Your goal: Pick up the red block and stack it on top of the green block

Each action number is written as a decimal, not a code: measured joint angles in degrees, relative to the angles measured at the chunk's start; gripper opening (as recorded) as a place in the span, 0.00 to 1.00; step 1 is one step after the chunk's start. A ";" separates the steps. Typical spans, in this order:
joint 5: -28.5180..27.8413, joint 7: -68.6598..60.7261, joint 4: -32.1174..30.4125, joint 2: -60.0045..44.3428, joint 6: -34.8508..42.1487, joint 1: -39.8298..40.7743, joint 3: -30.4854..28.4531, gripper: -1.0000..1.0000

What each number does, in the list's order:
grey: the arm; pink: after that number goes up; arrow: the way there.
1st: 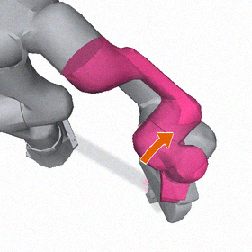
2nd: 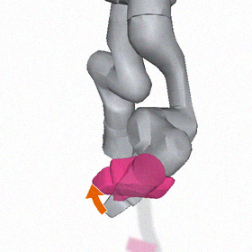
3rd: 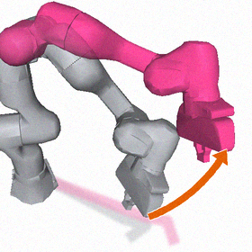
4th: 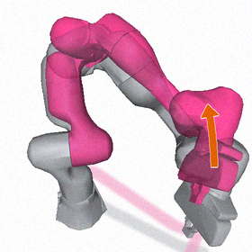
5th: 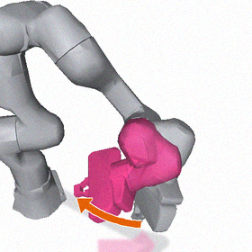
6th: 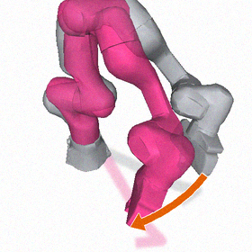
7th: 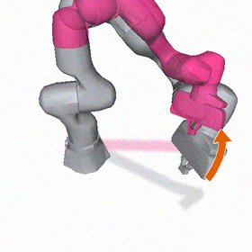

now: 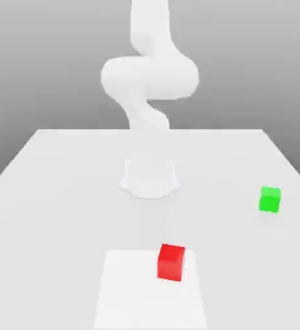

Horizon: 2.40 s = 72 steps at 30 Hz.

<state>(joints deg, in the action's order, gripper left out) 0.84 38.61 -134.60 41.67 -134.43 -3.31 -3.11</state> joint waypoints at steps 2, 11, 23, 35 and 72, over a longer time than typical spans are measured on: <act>0.66 -6.02 -2.39 -3.57 -2.25 -2.80 -2.50 0.50; 3.32 -31.59 -12.52 -19.15 -11.83 -13.44 -10.58 0.50; -0.29 -60.29 -26.03 -38.32 -24.66 -19.55 -13.03 0.50; 8.93 -70.45 -25.24 -51.65 -35.56 -16.52 -7.39 0.50; 5.29 -59.17 -29.44 -32.55 -20.26 -44.96 12.67 0.00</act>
<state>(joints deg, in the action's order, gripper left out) 6.13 -20.56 -164.04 9.12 -154.69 -48.27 9.56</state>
